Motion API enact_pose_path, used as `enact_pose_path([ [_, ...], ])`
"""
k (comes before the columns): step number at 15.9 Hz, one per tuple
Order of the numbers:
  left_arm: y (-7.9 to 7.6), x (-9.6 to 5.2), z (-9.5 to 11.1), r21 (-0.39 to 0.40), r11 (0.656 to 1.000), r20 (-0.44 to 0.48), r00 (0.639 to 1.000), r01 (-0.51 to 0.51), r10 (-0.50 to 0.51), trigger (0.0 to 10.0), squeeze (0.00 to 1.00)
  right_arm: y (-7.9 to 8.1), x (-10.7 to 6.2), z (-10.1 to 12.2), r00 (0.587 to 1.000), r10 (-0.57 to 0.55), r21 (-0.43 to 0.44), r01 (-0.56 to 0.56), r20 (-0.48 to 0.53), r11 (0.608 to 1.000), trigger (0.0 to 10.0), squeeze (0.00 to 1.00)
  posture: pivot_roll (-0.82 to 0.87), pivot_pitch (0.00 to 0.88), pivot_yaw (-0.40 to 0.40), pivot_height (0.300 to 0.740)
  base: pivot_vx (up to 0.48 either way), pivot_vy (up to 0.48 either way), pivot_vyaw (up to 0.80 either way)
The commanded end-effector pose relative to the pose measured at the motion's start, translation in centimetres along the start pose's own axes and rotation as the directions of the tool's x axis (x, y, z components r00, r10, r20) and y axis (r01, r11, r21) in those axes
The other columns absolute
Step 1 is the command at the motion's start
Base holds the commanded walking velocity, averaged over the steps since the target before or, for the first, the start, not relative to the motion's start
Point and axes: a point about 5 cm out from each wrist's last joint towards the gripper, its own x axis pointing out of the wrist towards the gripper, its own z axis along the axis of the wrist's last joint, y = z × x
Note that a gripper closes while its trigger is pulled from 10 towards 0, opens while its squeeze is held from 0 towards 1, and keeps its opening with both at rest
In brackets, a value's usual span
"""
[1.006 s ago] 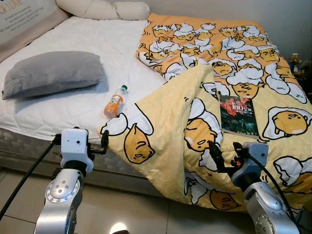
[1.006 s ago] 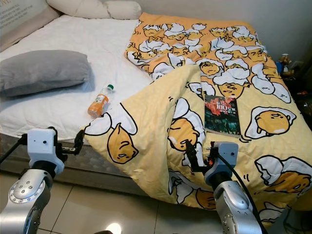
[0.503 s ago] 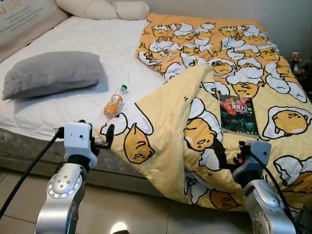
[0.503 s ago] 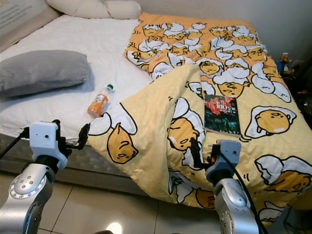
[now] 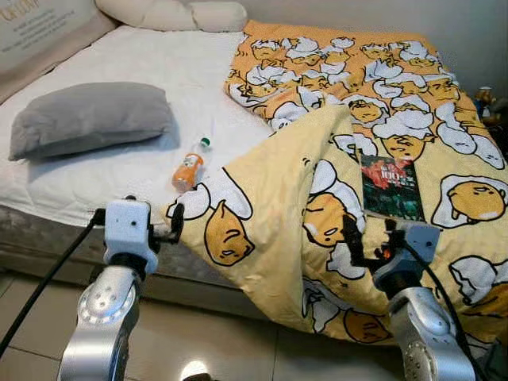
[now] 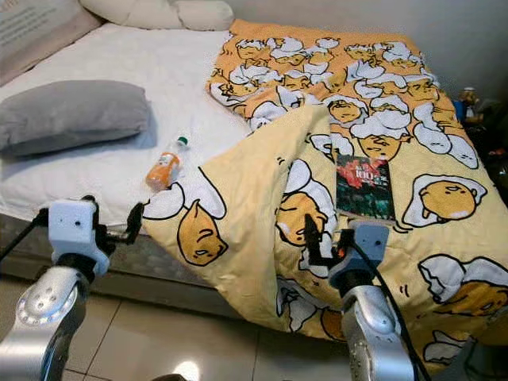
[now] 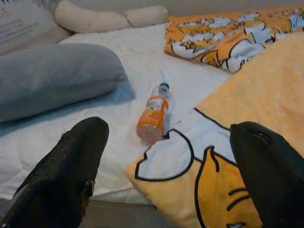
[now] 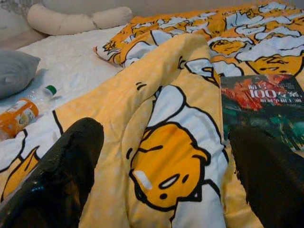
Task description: Clean up the room
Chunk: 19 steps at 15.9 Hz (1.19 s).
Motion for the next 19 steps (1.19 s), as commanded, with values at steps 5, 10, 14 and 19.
enact_pose_path([
  [5,0.2,0.5,-0.1,0.026,1.0,-0.015,1.0,-0.016,0.016,10.0,0.0,0.9,0.8,0.5,1.0,0.014,0.029,-0.014,-0.018,0.999,10.0,1.0,-0.02,0.0,0.018,0.74,0.0,0.48,-0.24],
  [10,0.2,0.7,-0.1,0.026,1.0,-0.02,1.0,-0.016,0.017,10.0,0.0,-0.6,1.6,0.0,1.0,-0.007,0.058,0.008,-0.017,0.998,10.0,1.0,-0.02,0.005,0.018,0.74,0.0,0.48,-0.8],
  [14,0.3,0.8,-0.2,0.025,1.0,-0.023,1.0,-0.02,0.02,10.0,0.0,-0.5,1.6,-0.5,1.0,-0.011,0.067,0.013,-0.025,0.998,10.0,1.0,-0.02,0.005,0.018,0.74,0.0,0.48,-0.52],
  [19,0.2,0.9,-0.3,0.02,1.0,-0.025,1.0,-0.018,0.019,10.0,0.0,-0.8,1.9,-1.6,0.999,-0.016,0.017,0.016,-0.037,1.0,10.0,1.0,-0.03,0.003,0.015,0.74,0.0,0.48,0.0],
])
